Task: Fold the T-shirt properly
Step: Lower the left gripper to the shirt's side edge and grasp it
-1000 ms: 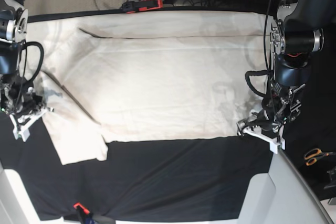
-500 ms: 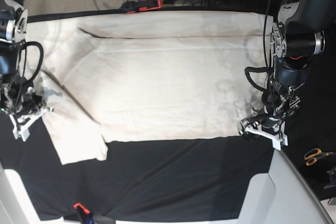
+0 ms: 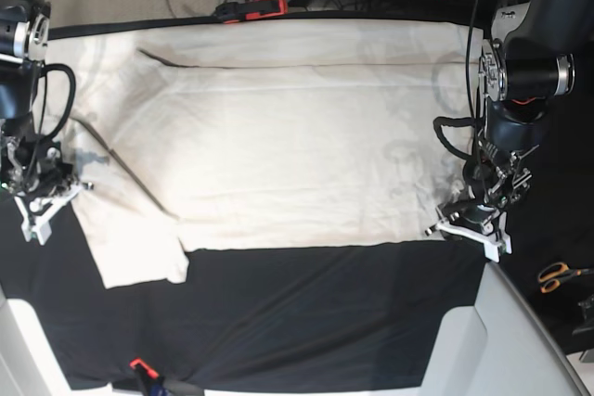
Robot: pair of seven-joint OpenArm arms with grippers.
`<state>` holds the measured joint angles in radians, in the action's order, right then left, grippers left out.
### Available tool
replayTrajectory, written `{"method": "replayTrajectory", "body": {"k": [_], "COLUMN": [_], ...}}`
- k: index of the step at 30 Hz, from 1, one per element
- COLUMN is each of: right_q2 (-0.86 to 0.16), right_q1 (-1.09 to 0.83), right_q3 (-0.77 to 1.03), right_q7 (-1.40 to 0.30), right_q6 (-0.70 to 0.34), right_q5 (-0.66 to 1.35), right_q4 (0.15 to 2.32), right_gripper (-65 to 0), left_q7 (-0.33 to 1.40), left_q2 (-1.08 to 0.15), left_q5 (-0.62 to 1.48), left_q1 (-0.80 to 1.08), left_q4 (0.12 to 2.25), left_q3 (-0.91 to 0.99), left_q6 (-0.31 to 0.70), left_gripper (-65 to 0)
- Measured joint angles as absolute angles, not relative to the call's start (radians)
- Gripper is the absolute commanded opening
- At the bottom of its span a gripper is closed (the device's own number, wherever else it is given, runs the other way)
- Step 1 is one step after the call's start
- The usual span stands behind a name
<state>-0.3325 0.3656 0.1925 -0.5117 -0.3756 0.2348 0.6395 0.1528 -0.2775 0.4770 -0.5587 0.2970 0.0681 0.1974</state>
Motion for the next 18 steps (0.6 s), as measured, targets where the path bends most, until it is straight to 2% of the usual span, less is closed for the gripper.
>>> {"method": "replayTrajectory", "body": {"k": [5,12,18], "right_q2": [-0.332,-0.332,-0.331], "right_q1": [0.365,0.367,0.362], "right_q3": [0.192,0.192,0.188], "right_q7": [-0.513,-0.508,-0.406], "right_q6": [-0.376,-0.376,-0.372], "right_q5": [0.235,0.234,0.220], "right_q4": [0.640,0.640,0.633], "right_gripper": [-64.8,-65.0,-65.0], "left_q7": [0.153,0.172,0.215], "left_q2": [-0.278,-0.289,-0.303], "left_q5": [0.477,0.479,0.471], "left_q1": [-0.553,-0.554,-0.537], "left_q4": [0.297,0.299,0.377], "left_q3": [0.068,0.065,0.064], "left_q6": [0.194,0.202,0.194], "left_gripper": [-65.0,-65.0,-65.0]}}
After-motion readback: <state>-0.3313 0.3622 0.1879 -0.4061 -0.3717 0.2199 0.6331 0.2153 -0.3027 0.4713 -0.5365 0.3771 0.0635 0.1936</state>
